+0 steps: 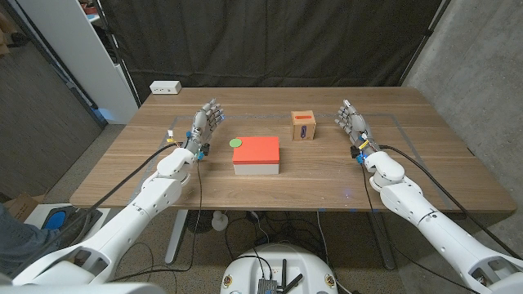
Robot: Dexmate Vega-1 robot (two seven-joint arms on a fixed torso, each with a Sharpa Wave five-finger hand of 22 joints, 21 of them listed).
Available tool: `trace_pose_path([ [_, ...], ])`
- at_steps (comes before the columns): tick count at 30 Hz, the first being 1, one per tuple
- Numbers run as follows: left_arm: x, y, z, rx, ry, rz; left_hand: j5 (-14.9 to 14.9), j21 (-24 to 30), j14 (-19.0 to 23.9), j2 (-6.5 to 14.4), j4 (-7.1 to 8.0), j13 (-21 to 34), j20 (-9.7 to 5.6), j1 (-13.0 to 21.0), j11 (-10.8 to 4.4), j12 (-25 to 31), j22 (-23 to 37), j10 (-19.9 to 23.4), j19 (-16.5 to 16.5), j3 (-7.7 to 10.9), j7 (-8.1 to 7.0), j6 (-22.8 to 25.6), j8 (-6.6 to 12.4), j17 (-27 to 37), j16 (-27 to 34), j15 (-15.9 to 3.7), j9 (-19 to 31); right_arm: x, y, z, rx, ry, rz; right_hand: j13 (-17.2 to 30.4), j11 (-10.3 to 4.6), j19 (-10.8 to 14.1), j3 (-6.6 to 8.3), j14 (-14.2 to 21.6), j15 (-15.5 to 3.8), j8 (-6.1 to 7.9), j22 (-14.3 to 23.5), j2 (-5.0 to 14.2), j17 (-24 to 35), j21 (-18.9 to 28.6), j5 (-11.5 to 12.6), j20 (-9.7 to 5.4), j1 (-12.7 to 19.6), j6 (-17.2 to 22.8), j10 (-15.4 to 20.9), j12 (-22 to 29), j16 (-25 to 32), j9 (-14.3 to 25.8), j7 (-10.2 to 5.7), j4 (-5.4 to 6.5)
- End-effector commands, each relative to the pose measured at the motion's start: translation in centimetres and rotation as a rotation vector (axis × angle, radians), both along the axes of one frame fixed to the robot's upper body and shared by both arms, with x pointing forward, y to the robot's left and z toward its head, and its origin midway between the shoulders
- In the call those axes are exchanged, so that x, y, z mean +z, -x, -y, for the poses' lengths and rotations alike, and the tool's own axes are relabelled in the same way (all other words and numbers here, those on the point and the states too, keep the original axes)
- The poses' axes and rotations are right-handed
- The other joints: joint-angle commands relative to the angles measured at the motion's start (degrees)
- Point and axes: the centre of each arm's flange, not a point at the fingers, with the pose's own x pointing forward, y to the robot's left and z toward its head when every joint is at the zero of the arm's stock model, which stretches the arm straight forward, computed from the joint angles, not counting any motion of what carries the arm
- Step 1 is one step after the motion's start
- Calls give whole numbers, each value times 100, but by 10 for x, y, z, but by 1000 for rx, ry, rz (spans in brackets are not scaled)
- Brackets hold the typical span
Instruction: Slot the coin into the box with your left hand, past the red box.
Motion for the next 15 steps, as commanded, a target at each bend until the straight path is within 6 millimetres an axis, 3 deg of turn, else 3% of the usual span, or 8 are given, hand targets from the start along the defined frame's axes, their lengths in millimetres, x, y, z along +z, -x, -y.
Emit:
trace_pose_path([
  [1,4,10,-2,92,-2,-91,48,441,1339,38,-29,77,-52,115,-93,332,138,1364,981,142,139,342,73,56,325,-250,17,-5,5,-2,-15,-18,7,-4,3,80,29,50,-2,25,31,83,-4,40,38,-5,6,48,71,27,32,23,10,-3],
  [3,5,11,-2,107,-5,-106,52,722,1971,59,-40,170,-149,160,-318,607,258,2206,1413,196,241,514,96,123,549,-412,20,-5,6,-2,-19,-23,6,-6,1,84,30,57,-1,28,31,86,-7,40,37,-2,6,57,82,30,35,23,12,-5],
  [4,5,12,-1,116,-1,-112,47,908,2489,91,-43,254,-220,189,-404,848,350,2858,1645,198,319,632,102,213,800,-504,21,-6,6,-1,-22,-18,8,-7,3,89,31,58,0,31,31,88,-9,41,37,1,7,66,85,30,35,24,13,-6],
  [7,6,14,0,132,17,-121,45,1693,3886,77,-114,710,-568,475,-658,1603,815,4611,2666,213,513,1157,127,586,1768,-879,23,-7,8,-1,-25,-26,8,-11,8,94,33,82,2,35,31,95,-13,41,37,4,8,81,88,29,44,24,12,-10],
  [8,7,15,0,133,24,-122,46,1933,4231,34,-128,935,-688,623,-726,1893,1021,5064,2872,238,554,1305,113,711,2050,-1004,25,-7,8,-1,-27,-24,9,-12,4,101,34,95,13,40,31,97,-15,43,37,7,9,94,88,29,49,24,9,-11],
  [10,7,15,0,136,29,-125,41,2381,4703,-65,-147,1442,-758,966,-870,2411,1482,5538,3119,287,636,1598,76,1010,2543,-1148,30,-8,9,-1,-28,-27,8,-14,7,106,35,103,2,41,31,101,-18,43,37,11,10,101,105,34,51,24,8,-13],
  [13,7,16,0,141,29,-133,38,3075,4907,-178,-134,2336,-852,1456,-1067,3118,2339,5650,3222,249,684,1791,-6,1532,3137,-1189,45,-10,10,-1,-30,-34,7,-19,2,136,38,116,-3,43,31,112,-24,52,36,7,13,115,120,36,56,24,13,-19],
  [15,6,17,-1,143,34,-141,38,3450,5143,-240,-142,2516,-879,1657,-1172,3381,2783,5852,3314,170,727,1894,-1,1808,3525,-1187,52,-11,11,-1,-32,-31,9,-21,10,143,40,136,1,45,31,116,-28,52,36,10,14,127,141,42,63,24,12,-22],
])
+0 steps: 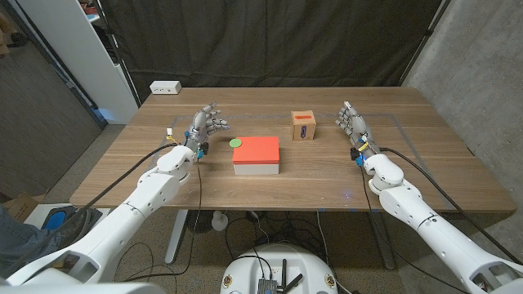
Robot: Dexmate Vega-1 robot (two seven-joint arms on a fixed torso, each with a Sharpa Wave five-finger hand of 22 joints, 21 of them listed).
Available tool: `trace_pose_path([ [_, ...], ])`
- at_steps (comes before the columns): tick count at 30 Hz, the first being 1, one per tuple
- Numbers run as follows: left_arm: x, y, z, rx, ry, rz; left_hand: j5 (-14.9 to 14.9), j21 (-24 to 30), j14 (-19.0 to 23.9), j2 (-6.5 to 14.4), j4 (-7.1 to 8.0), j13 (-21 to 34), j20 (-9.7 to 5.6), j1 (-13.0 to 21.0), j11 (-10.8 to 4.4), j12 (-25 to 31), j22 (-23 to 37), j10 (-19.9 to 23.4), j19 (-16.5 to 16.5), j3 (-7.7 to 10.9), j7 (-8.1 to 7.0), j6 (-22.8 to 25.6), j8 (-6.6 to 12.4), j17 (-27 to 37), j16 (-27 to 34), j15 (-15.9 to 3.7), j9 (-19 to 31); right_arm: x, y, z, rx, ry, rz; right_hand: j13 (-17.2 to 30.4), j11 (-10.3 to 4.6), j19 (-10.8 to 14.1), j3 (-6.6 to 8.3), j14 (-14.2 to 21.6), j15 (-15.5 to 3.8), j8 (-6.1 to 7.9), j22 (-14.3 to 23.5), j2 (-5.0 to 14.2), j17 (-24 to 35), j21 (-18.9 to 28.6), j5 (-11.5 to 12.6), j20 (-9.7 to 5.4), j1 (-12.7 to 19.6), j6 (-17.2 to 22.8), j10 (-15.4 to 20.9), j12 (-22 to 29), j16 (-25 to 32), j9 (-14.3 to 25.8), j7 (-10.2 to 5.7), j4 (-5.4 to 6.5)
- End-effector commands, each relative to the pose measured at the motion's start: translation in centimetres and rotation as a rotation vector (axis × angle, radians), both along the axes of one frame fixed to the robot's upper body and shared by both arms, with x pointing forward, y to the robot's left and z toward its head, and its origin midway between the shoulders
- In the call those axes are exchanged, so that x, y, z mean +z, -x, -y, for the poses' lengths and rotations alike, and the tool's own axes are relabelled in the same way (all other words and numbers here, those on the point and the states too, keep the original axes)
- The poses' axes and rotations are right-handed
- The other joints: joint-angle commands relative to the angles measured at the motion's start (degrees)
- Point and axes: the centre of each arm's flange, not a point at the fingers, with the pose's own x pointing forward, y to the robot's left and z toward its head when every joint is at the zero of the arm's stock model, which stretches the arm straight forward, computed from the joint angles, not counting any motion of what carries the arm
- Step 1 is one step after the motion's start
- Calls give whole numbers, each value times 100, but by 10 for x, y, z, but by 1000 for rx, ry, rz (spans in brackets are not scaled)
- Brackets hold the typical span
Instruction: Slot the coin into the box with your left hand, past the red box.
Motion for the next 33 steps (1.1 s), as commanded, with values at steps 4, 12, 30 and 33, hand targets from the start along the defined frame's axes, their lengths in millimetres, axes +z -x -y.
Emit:
trace_pose_path([
  [4,0,8,-2,39,29,-51,53,1576,662,-154,34,1423,-234,811,-388,1643,1864,434,264,-259,130,592,8,678,1224,-55,39,-6,6,0,-17,-17,5,2,16,89,42,95,13,27,32,63,-7,57,36,3,17,87,92,47,63,25,-8,-27],
  [12,-2,15,-4,33,42,-34,68,1894,834,-125,60,1745,-361,956,-411,2150,2077,422,453,-268,167,760,5,1022,1722,-61,46,2,6,-5,-25,9,8,-3,1,131,47,112,8,32,32,73,-17,66,36,3,26,117,126,54,67,25,-9,-39],
  [30,-14,34,-18,58,4,-83,105,2017,767,38,123,1774,-587,858,-430,2559,1848,410,753,-128,-62,1223,50,1459,2197,-55,69,-6,17,-16,-40,18,-10,-9,-1,171,59,156,12,33,33,94,-36,66,38,2,45,155,166,55,79,26,-25,-61],
  [33,-16,37,-20,64,5,-99,113,2057,808,65,102,1758,-599,890,-432,2581,1888,396,765,-89,-75,1259,50,1498,2260,-54,70,-7,19,-16,-42,23,-5,-9,-1,173,62,155,13,31,33,98,-40,63,39,4,50,157,174,55,77,27,-31,-67],
])
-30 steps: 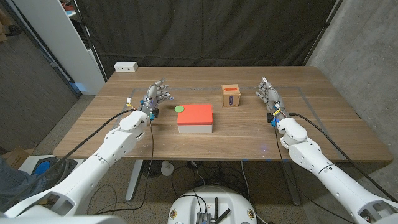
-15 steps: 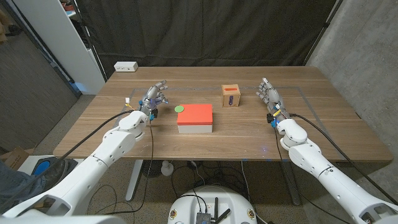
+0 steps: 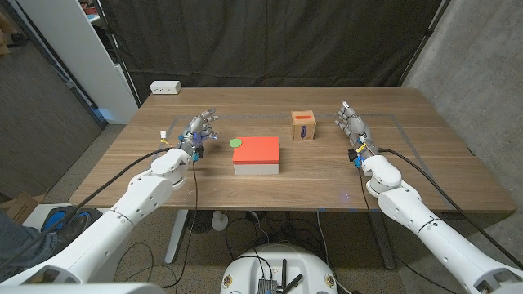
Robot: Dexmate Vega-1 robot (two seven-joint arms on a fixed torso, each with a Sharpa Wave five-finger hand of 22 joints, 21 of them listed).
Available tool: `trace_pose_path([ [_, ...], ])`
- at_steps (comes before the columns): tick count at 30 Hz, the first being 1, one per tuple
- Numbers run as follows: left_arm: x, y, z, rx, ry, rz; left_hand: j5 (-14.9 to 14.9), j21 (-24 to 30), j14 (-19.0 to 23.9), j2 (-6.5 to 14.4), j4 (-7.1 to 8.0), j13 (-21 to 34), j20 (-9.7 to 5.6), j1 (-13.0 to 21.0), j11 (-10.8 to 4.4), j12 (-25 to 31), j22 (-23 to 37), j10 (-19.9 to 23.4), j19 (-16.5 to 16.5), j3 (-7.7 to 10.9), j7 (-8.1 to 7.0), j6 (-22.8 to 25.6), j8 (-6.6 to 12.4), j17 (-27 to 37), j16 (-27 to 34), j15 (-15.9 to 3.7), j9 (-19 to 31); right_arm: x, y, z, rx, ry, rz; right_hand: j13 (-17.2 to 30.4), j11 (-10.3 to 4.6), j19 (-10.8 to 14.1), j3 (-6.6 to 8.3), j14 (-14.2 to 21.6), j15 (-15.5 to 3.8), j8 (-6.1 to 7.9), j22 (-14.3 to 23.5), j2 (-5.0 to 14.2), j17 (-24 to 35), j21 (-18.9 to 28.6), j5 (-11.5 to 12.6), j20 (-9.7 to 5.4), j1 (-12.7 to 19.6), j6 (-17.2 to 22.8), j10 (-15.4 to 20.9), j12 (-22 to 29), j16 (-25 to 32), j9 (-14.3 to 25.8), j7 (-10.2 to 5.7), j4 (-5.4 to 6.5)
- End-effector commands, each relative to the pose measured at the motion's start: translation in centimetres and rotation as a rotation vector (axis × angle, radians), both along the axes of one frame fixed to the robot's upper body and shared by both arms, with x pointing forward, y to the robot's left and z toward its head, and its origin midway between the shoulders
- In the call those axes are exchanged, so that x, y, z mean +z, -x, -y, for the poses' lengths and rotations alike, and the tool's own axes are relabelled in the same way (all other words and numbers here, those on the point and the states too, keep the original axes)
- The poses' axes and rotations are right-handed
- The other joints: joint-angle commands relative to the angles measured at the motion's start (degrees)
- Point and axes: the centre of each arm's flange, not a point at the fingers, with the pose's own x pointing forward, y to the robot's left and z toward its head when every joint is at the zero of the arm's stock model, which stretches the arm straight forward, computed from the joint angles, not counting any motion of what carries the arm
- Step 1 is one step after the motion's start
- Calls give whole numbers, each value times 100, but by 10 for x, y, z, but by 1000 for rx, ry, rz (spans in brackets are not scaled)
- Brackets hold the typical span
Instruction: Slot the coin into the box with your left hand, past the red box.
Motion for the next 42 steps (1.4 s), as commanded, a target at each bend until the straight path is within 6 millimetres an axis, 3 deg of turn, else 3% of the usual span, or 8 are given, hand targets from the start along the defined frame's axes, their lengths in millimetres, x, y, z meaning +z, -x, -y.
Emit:
trace_pose_path([
  [1,-6,12,-8,17,-17,-43,57,109,34,64,-36,24,-364,57,-103,114,98,-62,68,109,57,200,35,68,102,21,18,-6,7,-4,-9,4,-7,17,-12,54,16,57,26,30,33,61,12,27,39,9,12,36,56,11,35,28,-8,-22],
  [15,-6,29,-15,68,-12,-148,116,160,11,134,-130,-82,-372,420,-87,319,36,-35,68,338,-59,659,100,137,332,19,29,-9,12,1,-1,5,-3,16,-9,64,23,79,35,31,34,71,0,22,42,37,27,59,69,7,39,29,-26,-38],
  [22,-6,38,-12,79,12,-256,157,196,81,102,-180,-359,-376,842,-53,392,-77,-12,102,429,-228,1170,203,62,508,24,65,-12,12,9,16,-13,0,16,-23,66,30,93,51,32,34,79,-8,17,45,57,40,76,91,10,42,29,-34,-49],
  [26,-2,44,-10,114,-14,-305,164,149,140,47,-172,-606,-366,1094,-5,431,-350,-10,233,401,-192,1589,315,-92,592,30,98,-13,13,14,32,-20,8,16,-23,66,34,99,58,30,34,84,-14,13,46,74,47,82,103,11,43,30,-43,-56],
  [31,-1,49,-7,134,-18,-349,145,171,217,-62,-157,-832,-376,1313,18,557,-537,36,382,298,-287,1833,415,-233,745,32,213,-14,16,20,44,-18,14,17,-26,67,38,119,66,32,35,87,-19,10,48,77,53,98,129,17,49,30,-46,-62],
  [36,0,54,-8,114,-33,-409,128,302,240,-152,-150,-922,-380,1518,10,758,-444,54,402,215,-450,1706,448,-322,899,34,372,-11,19,28,40,-10,7,18,-25,69,41,126,69,34,35,91,-24,8,50,89,58,113,137,17,50,30,-48,-66],
  [42,-1,57,-16,71,-57,-490,126,417,245,-162,-99,-1030,-380,1652,-14,1008,-374,43,366,134,-490,1402,474,-301,1103,31,577,-6,23,36,38,12,-5,19,-25,66,45,125,66,33,36,98,-30,3,52,89,66,121,155,19,48,31,-62,-72],
])
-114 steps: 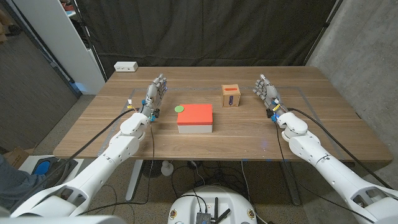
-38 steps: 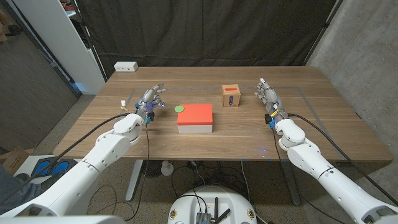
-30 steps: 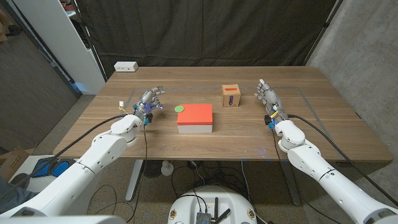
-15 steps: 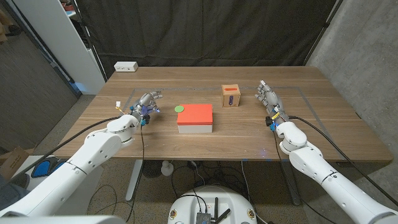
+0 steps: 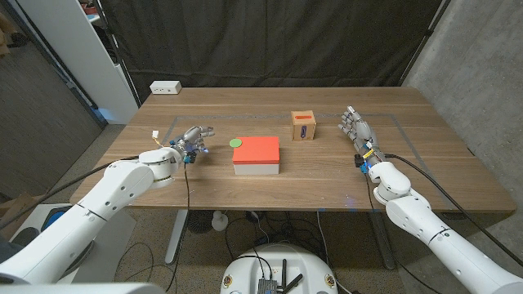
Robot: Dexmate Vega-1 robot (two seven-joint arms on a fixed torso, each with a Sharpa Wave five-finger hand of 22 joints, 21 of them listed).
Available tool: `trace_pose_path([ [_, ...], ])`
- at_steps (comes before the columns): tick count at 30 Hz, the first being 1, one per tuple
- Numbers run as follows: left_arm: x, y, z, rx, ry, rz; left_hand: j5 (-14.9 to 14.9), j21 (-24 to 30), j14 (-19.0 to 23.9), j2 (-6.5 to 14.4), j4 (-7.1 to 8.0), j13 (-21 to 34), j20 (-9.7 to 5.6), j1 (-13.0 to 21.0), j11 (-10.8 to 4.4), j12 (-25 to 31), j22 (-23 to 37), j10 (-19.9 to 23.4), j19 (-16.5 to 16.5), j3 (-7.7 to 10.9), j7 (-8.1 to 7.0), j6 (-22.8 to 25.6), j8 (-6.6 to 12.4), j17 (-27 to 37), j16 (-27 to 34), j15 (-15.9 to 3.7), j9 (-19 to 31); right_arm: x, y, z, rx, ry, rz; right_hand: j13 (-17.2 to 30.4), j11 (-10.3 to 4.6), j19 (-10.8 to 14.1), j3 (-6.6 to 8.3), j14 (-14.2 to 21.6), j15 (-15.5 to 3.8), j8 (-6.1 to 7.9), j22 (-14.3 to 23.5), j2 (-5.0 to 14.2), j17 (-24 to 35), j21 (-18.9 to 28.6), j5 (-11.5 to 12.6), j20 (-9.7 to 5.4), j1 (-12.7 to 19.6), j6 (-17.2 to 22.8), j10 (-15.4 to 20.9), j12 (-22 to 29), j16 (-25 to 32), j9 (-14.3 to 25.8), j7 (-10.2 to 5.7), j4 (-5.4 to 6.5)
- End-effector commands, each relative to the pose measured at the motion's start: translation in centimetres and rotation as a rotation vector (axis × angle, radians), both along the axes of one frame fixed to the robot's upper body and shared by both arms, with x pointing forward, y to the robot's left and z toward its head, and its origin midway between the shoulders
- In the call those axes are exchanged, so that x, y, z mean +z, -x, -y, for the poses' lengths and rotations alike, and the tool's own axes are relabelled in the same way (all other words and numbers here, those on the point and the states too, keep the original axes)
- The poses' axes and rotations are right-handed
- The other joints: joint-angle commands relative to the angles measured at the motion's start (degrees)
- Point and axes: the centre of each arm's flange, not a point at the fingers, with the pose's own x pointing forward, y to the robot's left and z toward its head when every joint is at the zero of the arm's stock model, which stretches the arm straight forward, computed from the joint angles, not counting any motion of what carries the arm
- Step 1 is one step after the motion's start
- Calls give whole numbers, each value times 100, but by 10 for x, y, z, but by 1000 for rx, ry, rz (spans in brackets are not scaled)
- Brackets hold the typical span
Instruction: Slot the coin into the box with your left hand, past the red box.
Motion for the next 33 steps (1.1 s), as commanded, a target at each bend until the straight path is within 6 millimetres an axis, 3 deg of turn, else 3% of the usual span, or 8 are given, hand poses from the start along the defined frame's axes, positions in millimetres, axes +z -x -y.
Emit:
trace_pose_path([
  [1,3,11,-6,-45,-31,-144,0,69,19,-9,32,-31,-244,107,-20,199,38,45,-1,-60,51,-144,55,29,126,7,149,6,8,15,7,17,-11,17,2,13,4,62,1,33,7,69,-5,3,30,39,36,61,67,20,47,31,0,-31],
  [12,11,25,8,-98,-21,-242,12,114,-14,65,48,-290,-245,226,-34,313,-27,30,-48,-90,90,-217,181,-8,195,6,354,9,7,26,-4,54,1,19,12,6,12,69,10,40,7,79,-14,-4,33,42,46,102,80,17,46,32,0,-38],
  [19,20,35,18,-159,-1,-278,14,153,-49,84,64,-378,-245,238,-51,450,-74,17,-71,-119,99,-280,251,1,233,7,481,-1,8,35,-21,45,-5,20,15,0,15,64,1,39,8,85,-20,-9,35,39,51,114,85,14,43,32,5,-42],
  [33,24,29,22,-169,70,-313,4,-15,-36,216,67,-635,-245,306,-45,552,-769,-16,182,-142,212,-459,336,-23,250,2,681,-10,8,44,-39,36,-33,23,21,6,24,69,-6,45,8,99,-31,-10,38,38,62,162,134,25,42,33,-13,-48],
])
